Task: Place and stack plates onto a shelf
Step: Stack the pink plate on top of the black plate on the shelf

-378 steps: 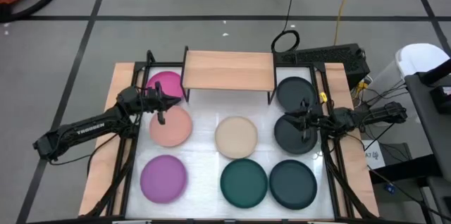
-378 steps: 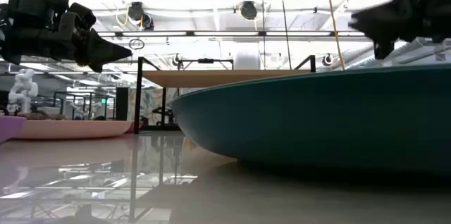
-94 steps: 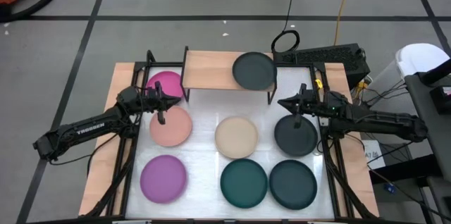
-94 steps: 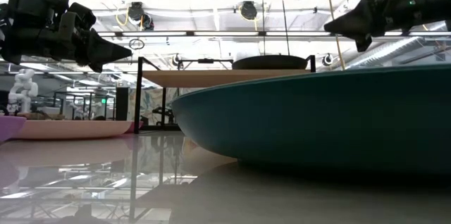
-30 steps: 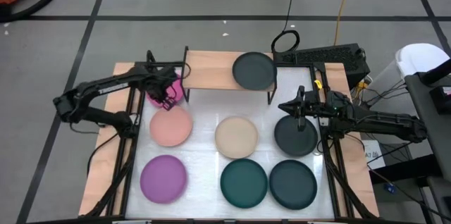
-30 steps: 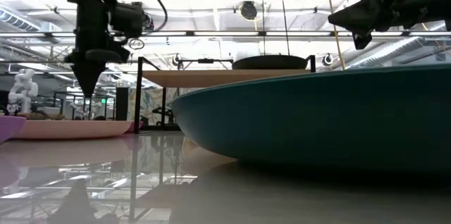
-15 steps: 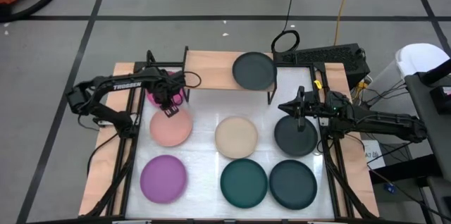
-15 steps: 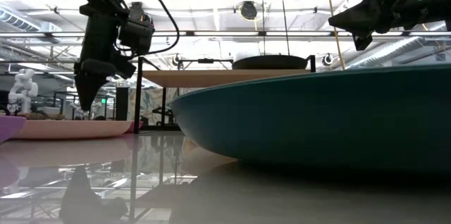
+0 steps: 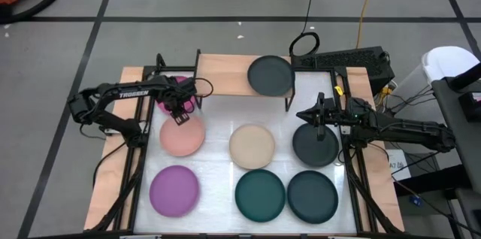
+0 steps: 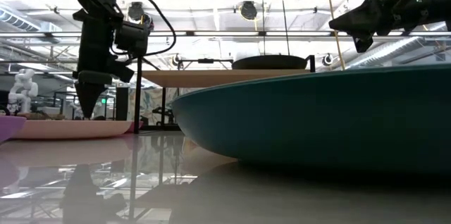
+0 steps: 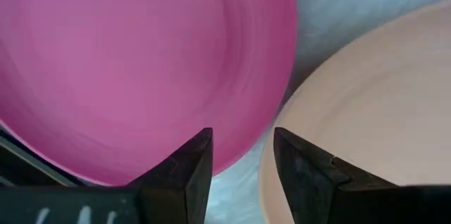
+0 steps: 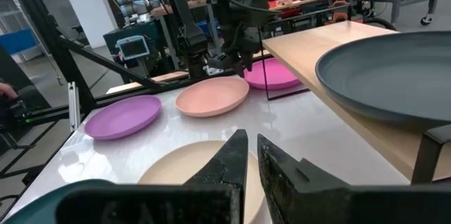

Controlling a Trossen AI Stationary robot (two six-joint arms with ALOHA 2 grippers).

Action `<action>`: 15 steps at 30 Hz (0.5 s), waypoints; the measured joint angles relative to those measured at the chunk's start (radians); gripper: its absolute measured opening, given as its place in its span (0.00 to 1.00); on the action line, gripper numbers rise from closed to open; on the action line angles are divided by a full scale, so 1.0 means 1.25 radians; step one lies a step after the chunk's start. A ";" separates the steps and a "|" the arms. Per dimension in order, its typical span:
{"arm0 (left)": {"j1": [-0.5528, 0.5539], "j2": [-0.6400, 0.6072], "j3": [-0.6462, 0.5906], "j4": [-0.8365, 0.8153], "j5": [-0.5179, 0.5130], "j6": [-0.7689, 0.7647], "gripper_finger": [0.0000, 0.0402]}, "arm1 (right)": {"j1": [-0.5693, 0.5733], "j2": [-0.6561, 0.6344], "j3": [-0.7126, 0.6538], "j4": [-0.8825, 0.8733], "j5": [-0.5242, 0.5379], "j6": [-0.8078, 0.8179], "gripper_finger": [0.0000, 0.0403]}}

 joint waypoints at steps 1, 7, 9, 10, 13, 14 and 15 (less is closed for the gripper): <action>0.000 -0.007 -0.001 -0.002 0.000 0.002 0.39 | 0.000 0.000 0.000 0.000 0.000 -0.002 0.05; 0.001 -0.064 -0.006 -0.066 -0.042 -0.003 0.39 | 0.000 0.000 0.000 0.000 0.000 -0.005 0.05; 0.007 -0.085 -0.006 -0.086 -0.072 -0.013 0.39 | 0.000 0.000 0.000 0.000 0.000 -0.005 0.05; 0.012 -0.096 -0.006 -0.095 -0.080 -0.020 0.39 | 0.000 0.000 0.000 0.000 0.000 -0.005 0.05; 0.028 -0.128 -0.006 -0.089 -0.081 -0.027 0.39 | 0.000 0.000 0.000 0.000 0.000 -0.005 0.05; 0.032 -0.137 -0.006 -0.089 -0.080 -0.027 0.39 | 0.000 0.000 0.000 0.000 0.000 -0.005 0.05; 0.035 -0.144 -0.006 -0.089 -0.079 -0.027 0.39 | 0.000 0.000 0.000 0.000 0.000 -0.005 0.05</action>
